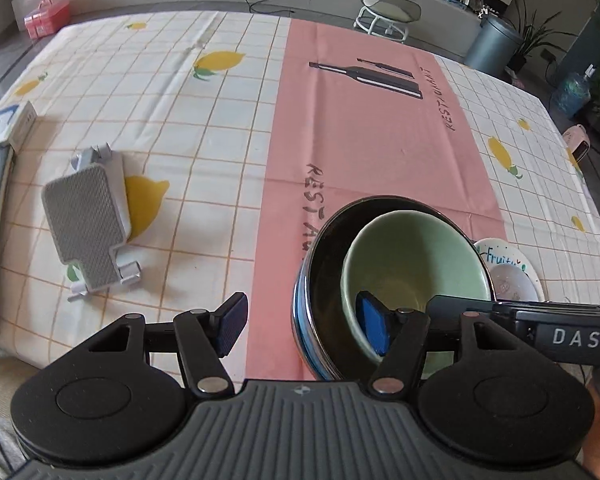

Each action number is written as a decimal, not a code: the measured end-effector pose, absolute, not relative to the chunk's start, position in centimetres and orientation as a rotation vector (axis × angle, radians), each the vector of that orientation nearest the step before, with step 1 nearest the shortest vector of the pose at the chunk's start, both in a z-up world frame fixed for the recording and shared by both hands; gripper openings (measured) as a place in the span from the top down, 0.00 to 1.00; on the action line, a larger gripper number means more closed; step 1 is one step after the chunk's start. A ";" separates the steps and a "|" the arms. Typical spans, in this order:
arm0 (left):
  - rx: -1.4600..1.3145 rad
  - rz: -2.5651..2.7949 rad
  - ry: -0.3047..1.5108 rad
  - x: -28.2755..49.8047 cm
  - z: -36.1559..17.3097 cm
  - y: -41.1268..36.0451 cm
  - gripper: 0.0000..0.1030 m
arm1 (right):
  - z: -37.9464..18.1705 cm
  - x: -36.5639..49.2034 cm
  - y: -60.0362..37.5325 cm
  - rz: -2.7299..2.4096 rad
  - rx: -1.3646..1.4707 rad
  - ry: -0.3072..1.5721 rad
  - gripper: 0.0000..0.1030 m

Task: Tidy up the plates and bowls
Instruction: 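Grasp the nested steel bowl stack rim with both grippers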

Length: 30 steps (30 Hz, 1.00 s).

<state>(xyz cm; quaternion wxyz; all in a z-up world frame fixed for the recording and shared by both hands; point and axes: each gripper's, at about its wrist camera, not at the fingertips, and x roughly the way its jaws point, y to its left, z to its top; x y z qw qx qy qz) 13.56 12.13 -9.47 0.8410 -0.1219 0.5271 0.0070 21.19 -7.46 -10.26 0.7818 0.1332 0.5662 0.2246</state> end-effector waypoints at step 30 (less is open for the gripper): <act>-0.455 -0.106 1.168 16.2 -6.8 4.4 0.46 | -7.1 22.3 -15.1 0.374 0.387 1.274 0.59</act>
